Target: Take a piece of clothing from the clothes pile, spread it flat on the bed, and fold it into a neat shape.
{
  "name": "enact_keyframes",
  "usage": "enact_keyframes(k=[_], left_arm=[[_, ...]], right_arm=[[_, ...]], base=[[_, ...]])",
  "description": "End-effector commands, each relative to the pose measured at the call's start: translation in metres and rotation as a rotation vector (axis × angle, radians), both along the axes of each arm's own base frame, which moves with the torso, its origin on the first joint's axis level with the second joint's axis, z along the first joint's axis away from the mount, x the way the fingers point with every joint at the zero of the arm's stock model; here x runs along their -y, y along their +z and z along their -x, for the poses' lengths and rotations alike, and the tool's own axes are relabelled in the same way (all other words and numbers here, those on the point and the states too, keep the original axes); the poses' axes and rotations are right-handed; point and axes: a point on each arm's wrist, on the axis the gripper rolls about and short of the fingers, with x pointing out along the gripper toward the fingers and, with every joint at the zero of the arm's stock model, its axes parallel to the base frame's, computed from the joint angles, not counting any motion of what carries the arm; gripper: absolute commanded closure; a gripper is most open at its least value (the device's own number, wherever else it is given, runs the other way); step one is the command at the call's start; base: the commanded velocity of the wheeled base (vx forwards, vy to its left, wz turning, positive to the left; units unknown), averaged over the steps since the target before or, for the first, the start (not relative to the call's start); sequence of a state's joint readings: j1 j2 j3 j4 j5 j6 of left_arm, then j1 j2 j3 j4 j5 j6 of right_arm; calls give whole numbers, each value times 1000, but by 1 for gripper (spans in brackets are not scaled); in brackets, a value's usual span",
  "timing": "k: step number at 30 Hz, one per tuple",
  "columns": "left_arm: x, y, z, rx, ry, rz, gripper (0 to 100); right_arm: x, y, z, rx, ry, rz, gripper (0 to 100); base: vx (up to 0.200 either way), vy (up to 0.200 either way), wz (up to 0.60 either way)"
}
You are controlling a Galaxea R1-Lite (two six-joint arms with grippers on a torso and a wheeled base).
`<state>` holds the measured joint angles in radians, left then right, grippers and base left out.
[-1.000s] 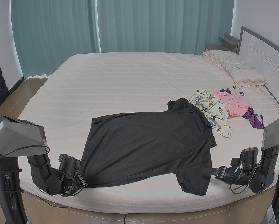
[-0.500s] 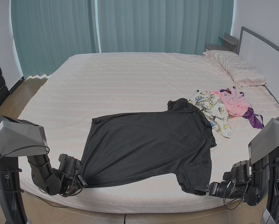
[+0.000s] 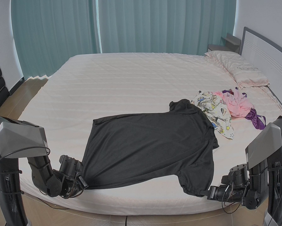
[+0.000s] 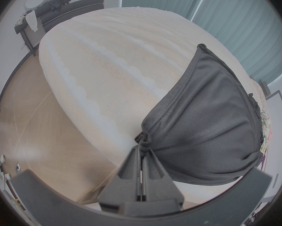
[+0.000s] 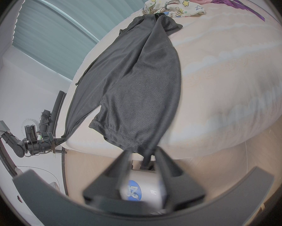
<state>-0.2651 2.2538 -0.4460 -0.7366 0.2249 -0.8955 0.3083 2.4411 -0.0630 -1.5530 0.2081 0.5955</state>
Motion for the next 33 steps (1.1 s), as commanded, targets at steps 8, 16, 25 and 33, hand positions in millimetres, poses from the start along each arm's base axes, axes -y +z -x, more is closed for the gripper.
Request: enact_keyframes(k=[8,16,25,33], left_arm=[[0,2,-2,11,-1,2,100],[0,18,-1,58,-4,8,100],[-3,38,3,98,-63,-26,100],[-5,43,11,32,-95,-61,100]], right_arm=[[15,13,9,-7,-47,-4,100],[27,40,15,1,-81,5,100],[31,60,34,-49,-36,68,100],[32,69,46,-73,-12,90,100]], base=[[0,0,0],[0,0,0],[0,0,0],[0,0,0]])
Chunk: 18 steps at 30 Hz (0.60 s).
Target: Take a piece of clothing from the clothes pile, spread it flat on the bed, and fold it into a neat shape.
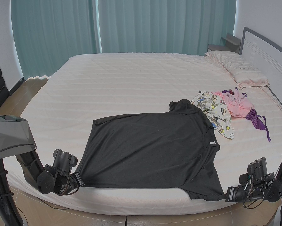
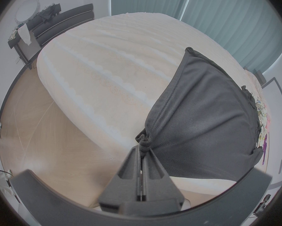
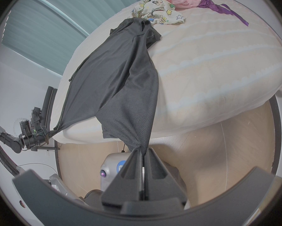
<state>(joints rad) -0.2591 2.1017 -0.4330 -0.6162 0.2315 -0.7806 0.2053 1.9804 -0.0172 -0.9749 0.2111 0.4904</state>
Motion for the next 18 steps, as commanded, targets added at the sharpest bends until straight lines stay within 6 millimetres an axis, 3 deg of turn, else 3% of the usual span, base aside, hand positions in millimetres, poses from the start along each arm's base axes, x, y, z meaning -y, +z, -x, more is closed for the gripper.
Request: enact_keyframes(k=[1,8,18], left_arm=[[-1,10,2,22,-15,-4,100],[0,6,8,-14,-28,-16,100],[-5,24,11,15,-28,-17,100]], right_arm=[[0,15,9,45,14,-3,100],[2,20,16,39,17,21,100],[4,34,21,117,0,29,100]], base=[[0,0,0],[0,0,0],[0,0,0]])
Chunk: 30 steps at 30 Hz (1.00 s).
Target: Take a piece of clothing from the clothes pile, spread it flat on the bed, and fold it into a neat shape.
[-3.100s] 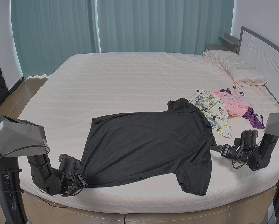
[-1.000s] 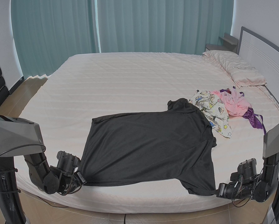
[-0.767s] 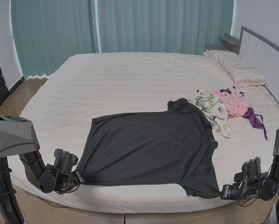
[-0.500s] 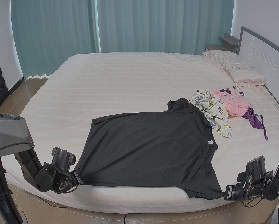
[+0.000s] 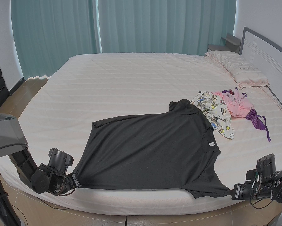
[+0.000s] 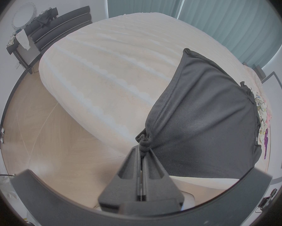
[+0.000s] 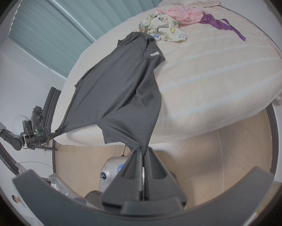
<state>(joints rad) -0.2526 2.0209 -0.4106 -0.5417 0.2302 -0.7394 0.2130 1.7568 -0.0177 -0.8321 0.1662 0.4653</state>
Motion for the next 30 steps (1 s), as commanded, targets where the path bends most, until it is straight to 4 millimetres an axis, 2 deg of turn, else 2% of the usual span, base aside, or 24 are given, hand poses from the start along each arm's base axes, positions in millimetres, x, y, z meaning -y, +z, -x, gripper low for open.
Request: enact_keyframes(k=[1,5,20,24,30], left_arm=[[0,13,2,26,-1,7,100],[-1,17,5,18,-3,9,100],[1,8,18,-89,-27,-24,100],[1,8,17,-88,-34,-26,100],[2,17,9,-37,-26,-10,100]], right_arm=[[2,6,8,24,-2,-2,100],[2,10,11,24,3,-1,100],[3,12,20,-2,41,26,100],[2,18,12,41,36,12,100],[-2,30,-11,101,32,-2,100]], base=[[0,0,0],[0,0,0],[0,0,0],[0,0,0],[0,0,0]])
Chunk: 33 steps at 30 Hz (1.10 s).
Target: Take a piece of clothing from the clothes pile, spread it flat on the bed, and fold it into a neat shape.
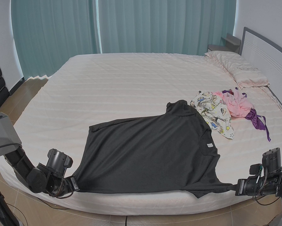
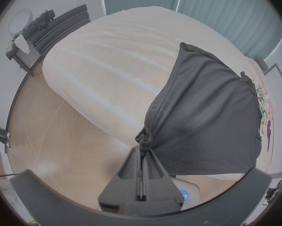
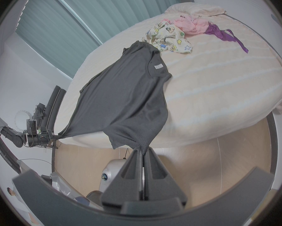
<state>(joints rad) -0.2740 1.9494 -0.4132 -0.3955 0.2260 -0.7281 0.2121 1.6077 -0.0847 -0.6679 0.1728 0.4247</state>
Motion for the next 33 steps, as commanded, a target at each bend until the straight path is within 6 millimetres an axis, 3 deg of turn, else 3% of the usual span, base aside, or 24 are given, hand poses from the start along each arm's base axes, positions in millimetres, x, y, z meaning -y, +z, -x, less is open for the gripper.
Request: enact_keyframes(k=[1,14,22,33], left_arm=[[0,11,-8,57,12,17,100],[0,29,-37,141,41,48,100],[-1,40,-55,171,63,60,100],[2,35,-83,199,99,79,100]], right_arm=[[-3,12,-19,52,-3,-14,100],[-12,43,-63,116,-11,-33,100],[-14,52,-91,148,-27,-38,100],[-15,54,-123,157,-48,-38,100]], base=[[0,0,0],[0,0,0],[0,0,0],[0,0,0]])
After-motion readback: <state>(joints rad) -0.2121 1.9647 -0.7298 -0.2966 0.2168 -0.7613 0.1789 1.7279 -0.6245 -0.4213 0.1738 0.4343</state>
